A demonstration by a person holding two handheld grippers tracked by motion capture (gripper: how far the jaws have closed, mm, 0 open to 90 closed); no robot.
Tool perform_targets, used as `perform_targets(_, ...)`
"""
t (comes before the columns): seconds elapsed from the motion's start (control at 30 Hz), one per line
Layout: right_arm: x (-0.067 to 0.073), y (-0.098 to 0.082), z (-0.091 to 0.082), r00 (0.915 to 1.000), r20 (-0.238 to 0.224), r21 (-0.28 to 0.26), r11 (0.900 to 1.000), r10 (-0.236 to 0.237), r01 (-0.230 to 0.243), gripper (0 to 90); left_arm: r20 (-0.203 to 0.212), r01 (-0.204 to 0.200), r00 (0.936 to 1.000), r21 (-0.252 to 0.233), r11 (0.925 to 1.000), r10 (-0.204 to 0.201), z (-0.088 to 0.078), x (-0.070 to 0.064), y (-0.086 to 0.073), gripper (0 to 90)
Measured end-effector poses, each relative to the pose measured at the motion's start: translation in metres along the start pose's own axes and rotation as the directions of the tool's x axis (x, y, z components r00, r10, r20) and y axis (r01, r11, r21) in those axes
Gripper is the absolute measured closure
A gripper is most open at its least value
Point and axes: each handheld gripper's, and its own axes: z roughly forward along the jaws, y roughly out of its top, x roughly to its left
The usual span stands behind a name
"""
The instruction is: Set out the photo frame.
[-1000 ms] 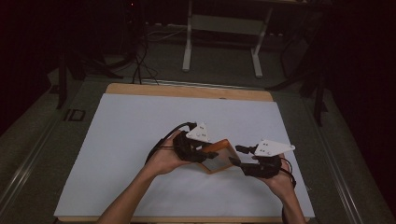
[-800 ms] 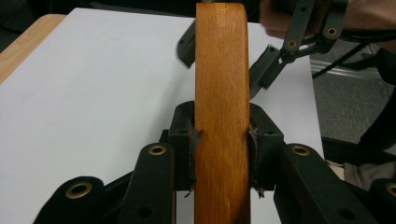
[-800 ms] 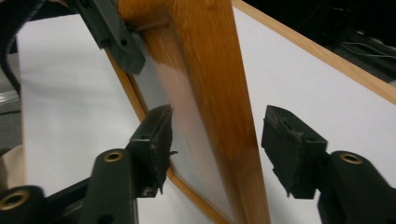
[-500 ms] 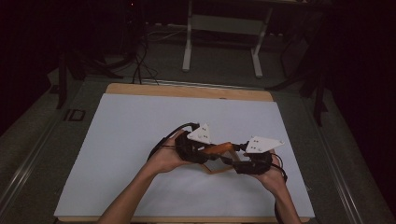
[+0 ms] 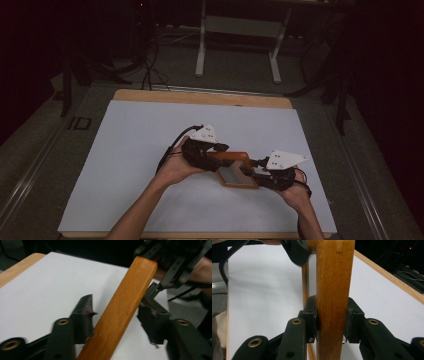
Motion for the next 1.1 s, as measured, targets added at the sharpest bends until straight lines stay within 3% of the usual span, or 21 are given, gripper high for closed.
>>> perform_targets(0.17,-0.002,-0.003,-0.002,0.9999,0.003,0.0,1.0,0.014,-0.014,67.9,-0.011,0.049,0.9987,-0.059,0.9971,-0.05,-0.014,0.004,-0.008,42.7)
perform_targets(0.3,-0.002,-0.006,-0.004,0.9998,0.005,0.002,1.0,0.019,-0.019,68.0,-0.045,0.106,0.9927,-0.12,0.9871,-0.112,-0.026,0.007,-0.02,37.1)
perform_targets(0.5,-0.003,-0.009,-0.006,0.9994,0.01,-0.003,0.999,0.032,-0.032,67.9,-0.07,0.139,0.9864,-0.124,0.9824,-0.149,-0.028,0.011,-0.04,34.3)
perform_targets(0.6,-0.003,-0.009,-0.005,0.9993,0.013,-0.011,0.999,0.035,-0.034,67.9,-0.062,0.166,0.9828,-0.123,0.9785,-0.174,-0.018,0.012,-0.063,34.3)
perform_targets(0.63,-0.003,-0.009,-0.005,0.9993,0.013,-0.011,0.999,0.035,-0.034,67.9,-0.062,0.166,0.9828,-0.123,0.9785,-0.174,-0.018,0.012,-0.063,34.3)
perform_targets(0.67,-0.002,-0.009,-0.004,0.9993,0.016,-0.017,0.999,0.034,-0.033,67.9,-0.044,0.183,0.9812,-0.104,0.9777,-0.188,-0.01,0.014,-0.069,34.4)
perform_targets(0.77,-0.002,-0.009,-0.004,0.9993,0.019,-0.024,0.999,0.032,-0.032,67.9,-0.054,0.182,0.981,-0.073,0.9805,-0.186,-0.002,0.014,-0.071,34.4)
perform_targets(0.8,-0.001,-0.008,-0.003,0.9993,0.022,-0.03,0.999,0.031,-0.03,67.9,-0.026,0.189,0.9811,-0.081,0.9786,-0.192,0.002,0.014,-0.071,34.4)
perform_targets(0.83,-0.001,-0.008,-0.003,0.9993,0.022,-0.03,0.999,0.031,-0.03,67.9,-0.026,0.189,0.9811,-0.081,0.9786,-0.192,0.002,0.014,-0.071,34.4)
perform_targets(0.97,0.0,-0.007,-0.002,0.9993,0.023,-0.034,0.999,0.028,-0.027,67.9,-0.032,0.174,0.9839,-0.06,0.9829,-0.176,0.015,0.01,-0.073,34.2)
perform_targets(1.1,0.0,-0.008,-0.002,0.9993,0.025,-0.041,0.999,0.029,-0.028,67.9,-0.049,0.178,0.9824,-0.044,0.9831,-0.18,0.024,0.007,-0.079,32.6)
